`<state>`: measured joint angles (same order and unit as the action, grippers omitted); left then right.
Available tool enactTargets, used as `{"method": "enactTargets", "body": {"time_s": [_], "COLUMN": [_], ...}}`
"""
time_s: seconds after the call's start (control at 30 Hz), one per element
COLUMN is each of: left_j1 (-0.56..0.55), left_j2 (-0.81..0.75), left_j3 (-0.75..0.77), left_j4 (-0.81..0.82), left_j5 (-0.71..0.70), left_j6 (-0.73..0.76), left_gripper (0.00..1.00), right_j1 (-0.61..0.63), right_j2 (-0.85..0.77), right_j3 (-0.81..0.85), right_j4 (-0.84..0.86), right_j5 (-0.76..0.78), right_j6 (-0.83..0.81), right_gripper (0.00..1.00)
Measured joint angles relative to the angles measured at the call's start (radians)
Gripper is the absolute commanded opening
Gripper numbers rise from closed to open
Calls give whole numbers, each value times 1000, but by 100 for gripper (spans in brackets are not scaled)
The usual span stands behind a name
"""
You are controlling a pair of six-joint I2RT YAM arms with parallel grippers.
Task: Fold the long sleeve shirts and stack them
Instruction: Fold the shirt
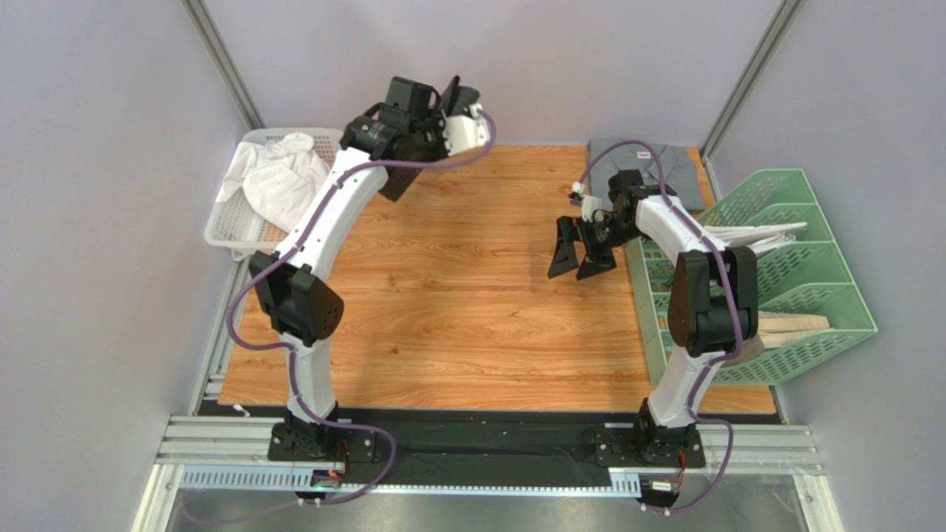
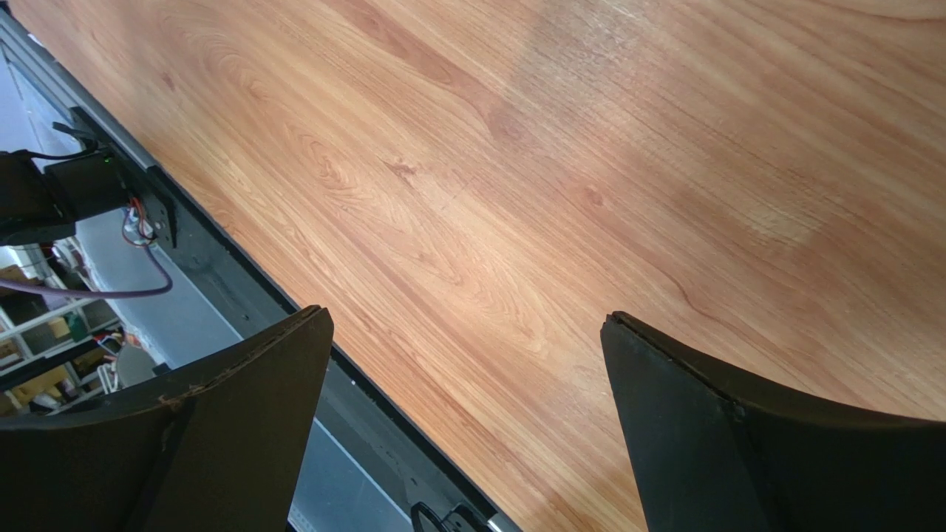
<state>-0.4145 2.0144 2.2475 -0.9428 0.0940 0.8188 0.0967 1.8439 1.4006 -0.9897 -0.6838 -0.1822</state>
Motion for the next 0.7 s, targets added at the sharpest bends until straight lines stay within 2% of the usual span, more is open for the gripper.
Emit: {"method": "enactTargets", "body": {"time_s": [0.07, 0.2, 0.3, 0.33, 0.43, 0.53, 0.57, 0.6, 0.7], "left_j1": [-54, -174, -264, -304, -386, -454, -465, -474, -478], "left_j2": [-73, -161, -159, -150, -133, -131, -136, -144, -186], "left_j3": [-135, -447, -681, -776, -938, -998, -998, -998, -1007], "left_j4": [70, 206, 282, 296, 289, 280, 282, 281, 264], "left_j5": [-87, -192, -230, -237, -238, -249, -245, -223, -137], "left_j6": [162, 335, 324, 289, 182, 66, 36, -14, -100], "left_gripper": [0, 0, 0, 0, 0, 33, 52, 64, 69], "right_j1": [0, -7, -22, -30, -48, -58, -59, -59, -51], "right_j2": [0, -3, -21, -31, -61, -79, -79, -79, -72], "right_j3": [-6, -13, -19, -24, -27, -25, -19, -11, 43], "right_j4": [2, 3, 3, 2, -4, -18, -29, -38, -74], "right_j5": [-10, -21, -24, -25, -26, -36, -43, -51, -64], "right_j6": [9, 21, 27, 29, 28, 19, 11, 3, -24], "right_gripper": [100, 100, 100, 100, 100, 100, 100, 100, 100]}}
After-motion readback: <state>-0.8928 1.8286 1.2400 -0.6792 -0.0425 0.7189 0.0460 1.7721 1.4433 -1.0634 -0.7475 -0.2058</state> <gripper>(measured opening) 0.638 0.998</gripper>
